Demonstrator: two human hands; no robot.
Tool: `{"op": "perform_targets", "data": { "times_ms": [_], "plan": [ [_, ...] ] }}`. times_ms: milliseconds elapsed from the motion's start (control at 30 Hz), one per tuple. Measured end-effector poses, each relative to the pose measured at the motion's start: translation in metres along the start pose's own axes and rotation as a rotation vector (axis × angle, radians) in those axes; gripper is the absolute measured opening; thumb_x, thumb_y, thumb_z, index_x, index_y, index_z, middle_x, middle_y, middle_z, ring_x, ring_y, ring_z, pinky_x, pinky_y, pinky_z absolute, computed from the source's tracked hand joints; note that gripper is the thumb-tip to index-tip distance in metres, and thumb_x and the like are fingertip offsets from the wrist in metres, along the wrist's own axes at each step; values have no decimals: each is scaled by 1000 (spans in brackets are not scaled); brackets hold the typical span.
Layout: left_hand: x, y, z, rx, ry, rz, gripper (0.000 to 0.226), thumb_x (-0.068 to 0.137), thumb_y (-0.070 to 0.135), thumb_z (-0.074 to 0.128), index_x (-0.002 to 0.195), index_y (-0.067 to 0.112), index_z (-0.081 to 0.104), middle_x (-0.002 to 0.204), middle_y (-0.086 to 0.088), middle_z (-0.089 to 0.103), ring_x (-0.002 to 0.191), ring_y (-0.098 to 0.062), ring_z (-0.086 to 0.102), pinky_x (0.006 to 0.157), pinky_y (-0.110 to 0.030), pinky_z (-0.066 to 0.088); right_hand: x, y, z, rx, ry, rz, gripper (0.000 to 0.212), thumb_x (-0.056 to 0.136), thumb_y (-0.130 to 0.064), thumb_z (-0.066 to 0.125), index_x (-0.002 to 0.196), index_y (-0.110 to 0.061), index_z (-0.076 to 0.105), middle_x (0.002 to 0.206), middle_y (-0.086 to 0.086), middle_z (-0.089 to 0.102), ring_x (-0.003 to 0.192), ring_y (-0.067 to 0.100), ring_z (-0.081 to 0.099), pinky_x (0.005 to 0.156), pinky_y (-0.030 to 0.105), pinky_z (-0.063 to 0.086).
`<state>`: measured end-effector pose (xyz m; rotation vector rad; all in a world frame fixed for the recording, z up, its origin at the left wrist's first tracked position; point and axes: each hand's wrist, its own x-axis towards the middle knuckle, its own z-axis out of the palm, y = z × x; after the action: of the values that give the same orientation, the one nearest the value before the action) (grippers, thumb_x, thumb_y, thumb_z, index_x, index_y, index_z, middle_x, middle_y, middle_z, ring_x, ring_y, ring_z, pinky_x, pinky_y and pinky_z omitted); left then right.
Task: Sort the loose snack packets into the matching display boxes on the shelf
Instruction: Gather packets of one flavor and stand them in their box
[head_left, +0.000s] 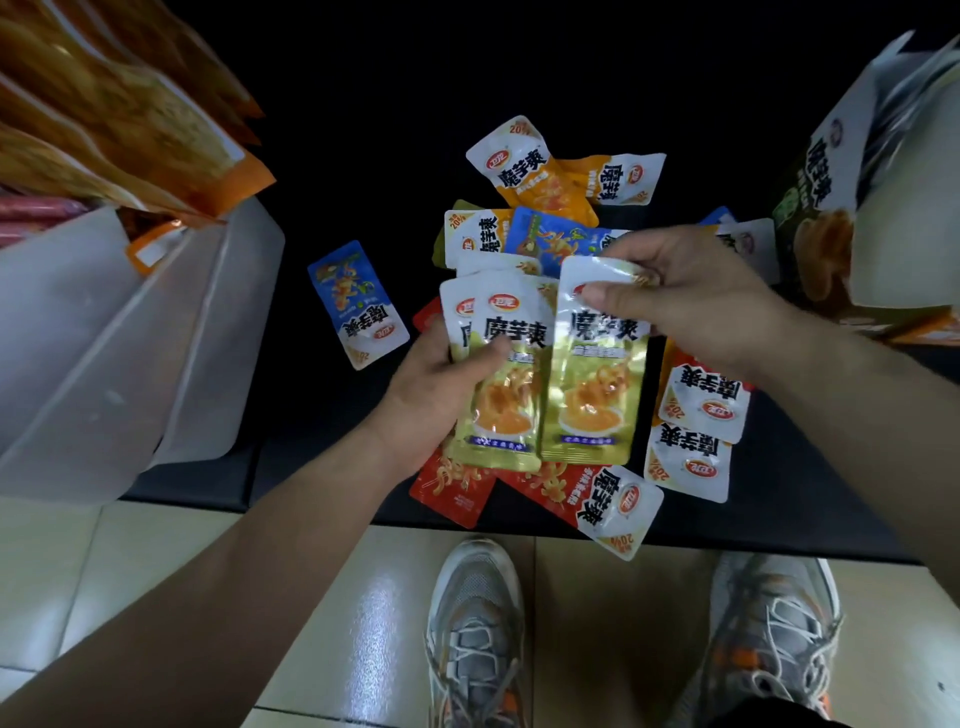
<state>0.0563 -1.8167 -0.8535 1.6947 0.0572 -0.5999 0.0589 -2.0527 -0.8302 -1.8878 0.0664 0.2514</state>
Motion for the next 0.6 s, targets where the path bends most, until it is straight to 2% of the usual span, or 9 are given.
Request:
{"op": "perform_targets", "data": {
  "times_ms": [67, 133, 200, 267, 333, 367, 433, 500, 600],
  "plan": [
    [-3, 3, 6, 48, -69, 21, 28, 92, 42, 66, 119, 39, 63, 120, 12, 72, 115, -8, 65, 103, -37, 49, 0, 1, 15, -51, 100, 21, 15, 86, -26, 78, 89, -14, 70, 93, 9, 72, 83, 22, 67, 73, 39, 52],
    [-5, 4, 11, 108, -93, 47, 31, 91, 43, 67, 121, 38, 62, 119, 13, 72, 114, -4, 65, 100, -32, 49, -2, 1, 26, -42, 197, 34, 17, 83, -28, 81, 83, -18, 67, 88, 5, 69, 79, 17, 65, 68, 33, 50],
    [-6, 2, 15, 106, -82, 60, 37, 91, 35, 70, 127, 28, 61, 120, 6, 72, 114, -11, 66, 102, -39, 50, -6, 0, 35, -14, 309, 59, 28, 79, -33, 84, 89, -22, 61, 89, 6, 66, 78, 16, 64, 64, 28, 50],
    [-5, 2, 17, 42, -6, 56, 31, 94, 24, 70, 123, 26, 62, 117, 5, 74, 112, -13, 68, 104, -44, 51, -13, 0, 42, 113, 376, 148, 49, 73, -41, 87, 104, -22, 55, 95, 10, 64, 83, 19, 66, 68, 33, 56],
    [-4, 3, 16, -11, 85, 51, 28, 93, 20, 70, 118, 31, 63, 114, 7, 75, 109, -10, 69, 104, -43, 51, -23, 3, 50, 272, 292, 265, 67, 66, -47, 88, 116, -20, 53, 102, 6, 67, 90, 19, 71, 76, 41, 61],
    [-3, 3, 15, -27, 109, 55, 30, 92, 21, 71, 119, 30, 62, 114, 7, 74, 109, -9, 69, 105, -44, 51, -27, 6, 55, 325, 215, 289, 66, 66, -43, 89, 117, -19, 55, 103, 4, 70, 92, 20, 72, 79, 42, 61],
    [-4, 6, 14, -48, 128, 64, 43, 86, 30, 74, 127, 26, 59, 118, 6, 73, 112, -12, 68, 104, -46, 51, -34, 11, 61, 396, 95, 276, 49, 72, -26, 87, 113, -18, 63, 104, 2, 75, 94, 19, 74, 81, 40, 61],
    [-4, 4, 14, -46, 116, 63, 53, 80, 38, 74, 129, 27, 58, 120, 8, 73, 114, -10, 67, 104, -41, 51, -36, 14, 64, 463, 58, 268, 39, 78, -15, 83, 113, -15, 66, 105, 1, 76, 94, 18, 74, 80, 36, 60],
    [-6, 4, 17, -63, 90, 33, 38, 85, 32, 73, 121, 36, 59, 114, 17, 73, 108, 1, 67, 93, -23, 51, -35, 16, 59, 494, 34, 274, 35, 81, -9, 80, 113, -14, 67, 102, -1, 77, 91, 16, 74, 76, 30, 58]
  ]
}}
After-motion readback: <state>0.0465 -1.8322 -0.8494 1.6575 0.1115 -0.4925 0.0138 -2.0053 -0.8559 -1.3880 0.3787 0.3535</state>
